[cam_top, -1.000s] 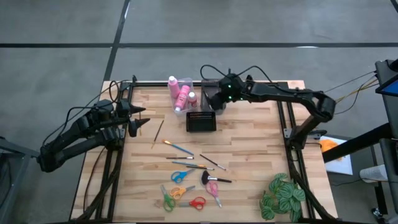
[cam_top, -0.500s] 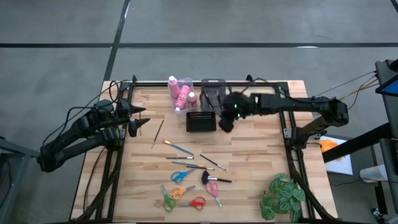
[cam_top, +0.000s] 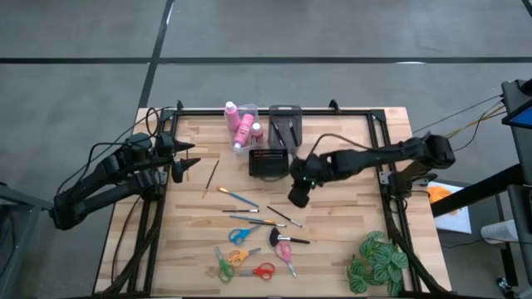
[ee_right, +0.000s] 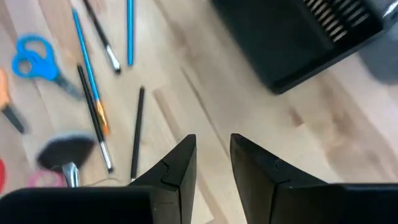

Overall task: Pick & Place Paint Supplies
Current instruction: Put the black paint brush into the gray bin

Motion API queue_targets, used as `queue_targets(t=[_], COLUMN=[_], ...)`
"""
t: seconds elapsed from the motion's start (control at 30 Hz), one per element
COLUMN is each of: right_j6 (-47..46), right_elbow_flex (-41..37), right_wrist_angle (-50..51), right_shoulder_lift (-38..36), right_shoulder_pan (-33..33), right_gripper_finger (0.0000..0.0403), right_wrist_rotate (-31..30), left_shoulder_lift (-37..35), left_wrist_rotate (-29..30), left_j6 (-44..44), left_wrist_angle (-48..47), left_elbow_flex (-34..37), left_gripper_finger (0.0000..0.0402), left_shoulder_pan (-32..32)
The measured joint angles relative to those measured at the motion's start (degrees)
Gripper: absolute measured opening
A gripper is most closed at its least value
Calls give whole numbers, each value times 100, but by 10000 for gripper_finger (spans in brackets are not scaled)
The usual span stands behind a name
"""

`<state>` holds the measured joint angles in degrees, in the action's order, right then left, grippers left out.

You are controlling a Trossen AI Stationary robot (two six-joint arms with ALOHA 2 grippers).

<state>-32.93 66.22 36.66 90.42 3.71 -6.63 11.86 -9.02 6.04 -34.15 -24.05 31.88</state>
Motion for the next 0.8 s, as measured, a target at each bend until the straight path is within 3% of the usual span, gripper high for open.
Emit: queue_targets(t=[0.2,0.53,0.8], right_j6=[-82,-1476,-1661], right_elbow_flex=[0,0,133], right_wrist_angle=[-80,-710,-961], right_shoulder_lift=[329,841,1475], right_shoulder_pan=[465,818,1110], right_gripper_finger=[98,98,98], right_wrist_rotate=[-269,-298,-264], left_shoulder_lift=[0,0,-1], left_wrist_rotate=[0,2,0], left_j6=[0,0,0], left_wrist_angle=[0,1,3], left_elbow_flex=[-1,-1,-1], left_gripper_finger=[311,311,311], left_shoulder_pan=[0,0,0])
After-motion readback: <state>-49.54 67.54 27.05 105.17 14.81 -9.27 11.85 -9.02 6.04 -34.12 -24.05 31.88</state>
